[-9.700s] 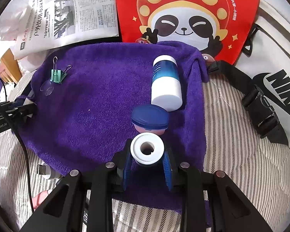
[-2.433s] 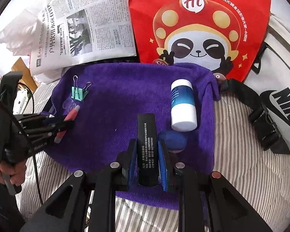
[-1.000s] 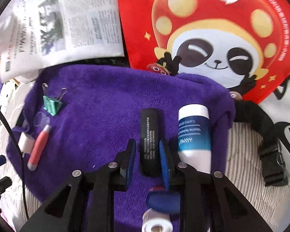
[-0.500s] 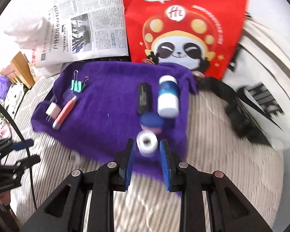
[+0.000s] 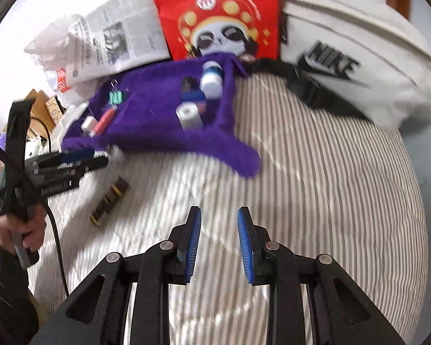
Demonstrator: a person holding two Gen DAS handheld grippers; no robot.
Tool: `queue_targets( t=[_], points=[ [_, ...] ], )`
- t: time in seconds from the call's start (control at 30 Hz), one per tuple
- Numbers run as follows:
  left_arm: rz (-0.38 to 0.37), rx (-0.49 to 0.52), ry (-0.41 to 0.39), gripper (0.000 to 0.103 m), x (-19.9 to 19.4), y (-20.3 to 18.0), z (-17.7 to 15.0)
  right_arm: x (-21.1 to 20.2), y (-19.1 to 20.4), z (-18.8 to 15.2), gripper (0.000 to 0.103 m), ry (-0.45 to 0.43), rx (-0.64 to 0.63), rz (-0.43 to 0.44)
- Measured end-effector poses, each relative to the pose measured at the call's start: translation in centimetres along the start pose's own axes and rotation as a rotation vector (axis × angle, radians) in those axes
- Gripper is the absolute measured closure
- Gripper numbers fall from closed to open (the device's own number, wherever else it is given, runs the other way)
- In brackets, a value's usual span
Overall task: Organize rigid objects
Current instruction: 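Grasp the small white round adapter with the left gripper, then grasp the gold-and-black Grand Reserve box with the right gripper while the left holds the adapter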
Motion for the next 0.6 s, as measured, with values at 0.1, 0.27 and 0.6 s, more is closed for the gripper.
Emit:
queue_targets(
  t=[0.1,0.27,0.6],
  points=[
    [0.012,-0.006,0.013,0.057,0.6,-0.6,0.3,-0.6,0.1,-0.6,0.076,-0.009,-0.004,0.018],
    [0.048,-0.07,0.047,0.057,2.0,-0.8,0.4,-1.4,0.7,-0.8,0.076,-0.019,-0.011,0.043],
    [0.021,-0.106,0.046,0.081,1.5,-0.3,0.2,-1.2,1.5,-2.3,0.076,0.008,-0.017,0.057]
  ],
)
Point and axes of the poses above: each gripper's, at about its wrist camera, not at the fingertips, and x roughly the way its jaws point, y to its left, z to its top, the point moved 9 cm from there along x, roughly the way its jaws point, and after that the axes turned 11 degrees about x, right-handed, at the moved point
